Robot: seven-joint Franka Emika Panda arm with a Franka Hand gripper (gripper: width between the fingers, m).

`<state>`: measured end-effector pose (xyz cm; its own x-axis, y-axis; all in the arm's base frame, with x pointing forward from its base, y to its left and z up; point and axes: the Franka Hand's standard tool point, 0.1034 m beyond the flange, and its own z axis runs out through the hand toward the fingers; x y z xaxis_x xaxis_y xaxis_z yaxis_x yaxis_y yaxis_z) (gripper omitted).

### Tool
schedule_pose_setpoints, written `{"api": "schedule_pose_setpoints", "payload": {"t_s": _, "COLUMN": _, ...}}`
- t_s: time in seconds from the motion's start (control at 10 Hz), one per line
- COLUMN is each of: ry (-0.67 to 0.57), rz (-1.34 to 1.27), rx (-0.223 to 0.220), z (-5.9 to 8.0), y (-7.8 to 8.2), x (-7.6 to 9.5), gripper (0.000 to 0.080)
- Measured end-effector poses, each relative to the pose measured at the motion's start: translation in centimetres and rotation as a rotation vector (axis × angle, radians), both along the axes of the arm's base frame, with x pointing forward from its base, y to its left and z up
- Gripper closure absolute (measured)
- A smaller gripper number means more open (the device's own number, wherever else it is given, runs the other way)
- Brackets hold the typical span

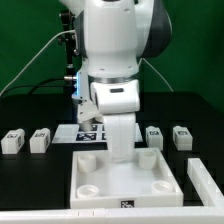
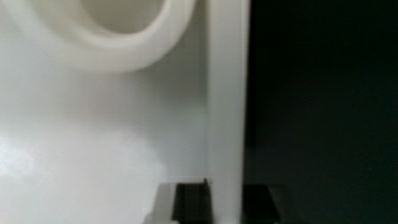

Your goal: Assemble one leg

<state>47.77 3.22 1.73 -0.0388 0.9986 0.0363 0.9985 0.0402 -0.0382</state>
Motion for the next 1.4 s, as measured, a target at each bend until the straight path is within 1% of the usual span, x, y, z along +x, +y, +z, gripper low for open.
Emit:
{"api": "schedule_pose_setpoints", "payload": {"t_s": 0.1, "ry": -0.003, "rz": 0.007, "rx": 0.008, "z": 0.2, "y": 1.1, "x": 1.0, "gripper": 0.0738}}
{"api": "schedule_pose_setpoints", "payload": {"t_s": 0.2, "ry": -0.006, "rz": 0.006, "rx": 0.017, "z": 0.1, "y": 2.2, "x": 1.7, "gripper": 0.0738}}
{"api": "schedule_pose_setpoints", "payload": {"t_s": 0.4, "ry": 0.02, "rz": -0.034, "rx": 0.023, "z": -0.2, "y": 3.6, "x": 1.8, "gripper": 0.0738}}
{"api": "schedule_pose_setpoints", "payload": {"t_s": 0.5, "ry": 0.024, "rz": -0.058, "rx": 0.018, "z": -0.2, "y": 3.8, "x": 1.9, "gripper": 0.0738}}
{"api": "schedule_pose_setpoints", "payload": {"t_s": 0.9, "ry": 0.017, "rz": -0.071, "rx": 0.018, "z": -0.3, "y": 3.7, "x": 1.9, "gripper": 0.0738}}
{"api": "schedule_pose_setpoints", "payload": {"t_s": 1.0, "ry": 0.017, "rz": -0.072, "rx": 0.018, "z": -0.3, "y": 3.6, "x": 1.9, "gripper": 0.0522}}
{"api": "schedule_pose_setpoints", "payload": {"t_s": 1.1, "ry": 0.017, "rz": -0.072, "rx": 0.018, "z": -0.3, "y": 3.6, "x": 1.9, "gripper": 0.0522}}
{"api": "schedule_pose_setpoints", "payload": {"t_s": 1.2, "ry": 0.017, "rz": -0.072, "rx": 0.018, "z": -0.3, "y": 3.6, "x": 1.9, "gripper": 0.0322}}
{"api": "schedule_pose_setpoints", "payload": {"t_s": 1.3, "ry": 0.017, "rz": -0.072, "rx": 0.018, "z": -0.3, "y": 3.6, "x": 1.9, "gripper": 0.0322}}
{"api": "schedule_pose_setpoints", "payload": {"t_s": 1.4, "ry": 0.017, "rz": -0.072, "rx": 0.018, "z": -0.3, "y": 3.6, "x": 1.9, "gripper": 0.0192}}
